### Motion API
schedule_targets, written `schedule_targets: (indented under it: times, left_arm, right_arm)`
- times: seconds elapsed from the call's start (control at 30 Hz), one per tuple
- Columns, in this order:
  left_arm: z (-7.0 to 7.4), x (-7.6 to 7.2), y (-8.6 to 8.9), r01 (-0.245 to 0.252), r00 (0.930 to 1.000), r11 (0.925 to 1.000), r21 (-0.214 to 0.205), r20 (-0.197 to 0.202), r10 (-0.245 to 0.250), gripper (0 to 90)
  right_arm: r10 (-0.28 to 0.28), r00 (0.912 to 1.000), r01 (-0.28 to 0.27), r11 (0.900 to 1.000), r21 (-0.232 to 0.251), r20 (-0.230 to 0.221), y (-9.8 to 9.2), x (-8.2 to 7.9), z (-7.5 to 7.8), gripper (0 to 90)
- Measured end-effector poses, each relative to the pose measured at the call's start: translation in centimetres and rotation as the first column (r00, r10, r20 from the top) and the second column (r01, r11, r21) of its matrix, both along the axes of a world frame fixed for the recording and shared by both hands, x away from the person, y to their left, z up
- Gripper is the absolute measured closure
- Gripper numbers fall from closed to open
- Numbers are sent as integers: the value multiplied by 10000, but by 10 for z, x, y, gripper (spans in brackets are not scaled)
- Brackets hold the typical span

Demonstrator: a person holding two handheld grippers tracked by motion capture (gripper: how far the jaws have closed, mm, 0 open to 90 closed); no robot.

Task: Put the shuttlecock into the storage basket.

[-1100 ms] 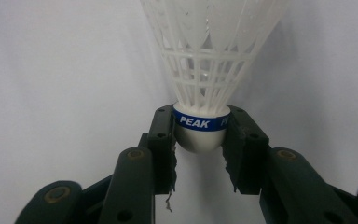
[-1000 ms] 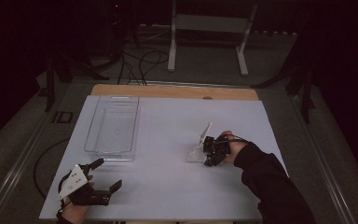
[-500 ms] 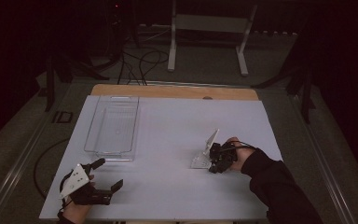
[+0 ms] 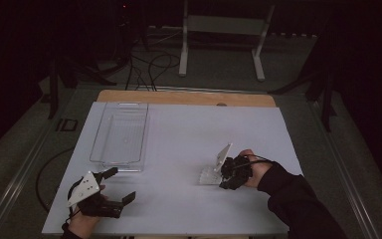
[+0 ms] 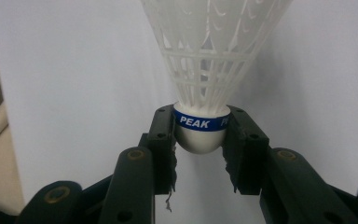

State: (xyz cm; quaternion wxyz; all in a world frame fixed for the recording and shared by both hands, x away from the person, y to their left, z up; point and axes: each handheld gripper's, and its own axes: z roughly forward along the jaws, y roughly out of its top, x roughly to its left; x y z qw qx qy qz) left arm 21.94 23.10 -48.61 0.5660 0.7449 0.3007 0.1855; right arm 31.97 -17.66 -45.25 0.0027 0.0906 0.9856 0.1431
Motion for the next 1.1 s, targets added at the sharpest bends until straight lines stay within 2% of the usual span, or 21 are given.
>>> schedule_targets:
  times: [0.1,0.2,0.33,0.37,0.4,0.47,0.57,0.63,0.7,0.73,0.77,0.83,0.9,0.93,1.0,1.03,1.1]
  left_arm:
    - [5,2,-1,193,9998,9997,138,-86,-191,0]
    - [16,7,-4,671,9976,9969,421,-193,-664,0]
    - [28,13,-8,1167,9926,9910,653,-406,-1142,0]
    - [28,13,-8,1167,9926,9910,653,-406,-1142,0]
    - [35,17,-12,1239,9906,9884,874,-699,-1180,0]
    - [42,21,-15,1336,9867,9860,1002,-1067,-1229,0]
    - [54,26,-22,1322,9846,9775,1644,-1356,-1104,0]
    - [61,31,-28,1202,9801,9711,2061,-1801,-831,0]
    - [68,37,-31,1136,9743,9720,2058,-2147,-685,0]
    - [68,37,-31,1136,9743,9720,2058,-2147,-685,0]
    - [75,42,-33,1186,9701,9723,2012,-2322,-703,0]
    - [81,44,-37,1257,9681,9707,2047,-2391,-749,0]
    - [87,45,-40,1280,9698,9652,2278,-2326,-737,0]
    - [90,46,-42,1340,9685,9632,2331,-2367,-774,0]
    - [90,46,-42,1340,9685,9632,2331,-2367,-774,0]
    - [96,47,-49,1496,9649,9554,2547,-2488,-847,0]
    - [99,49,-53,1642,9615,9469,2764,-2593,-911,0]
  right_arm:
    - [363,9992,-364,9993,47,172,5,-6,5,659]
    - [625,9977,-631,9978,215,261,11,-11,9,659]
    - [822,9965,-828,9958,395,146,16,-16,15,659]
    - [945,9953,-955,9943,473,223,17,-17,16,659]
    - [977,9949,-988,9939,483,248,18,-18,18,659]
    - [1070,9937,-1088,9922,604,328,19,-19,20,659]
    - [1042,9940,-1061,9923,638,324,20,-21,22,659]
    - [1107,9933,-1127,9914,663,325,21,-21,22,659]
    - [1081,9936,-1102,9912,739,326,21,-22,22,659]
    - [1081,9936,-1102,9912,739,326,21,-22,22,659]
    - [1073,9937,-1094,9915,702,333,22,-23,22,659]
    - [1115,9931,-1139,9907,741,359,23,-24,22,659]
    - [1182,9920,-1214,9894,791,437,23,-24,23,659]
    - [1150,9926,-1178,9899,788,387,24,-25,23,659]
    - [1171,9921,-1202,9897,773,443,24,-25,24,659]
    - [1168,9921,-1202,9897,781,467,24,-26,25,659]
    - [1213,9915,-1248,9890,789,473,25,-26,25,659]
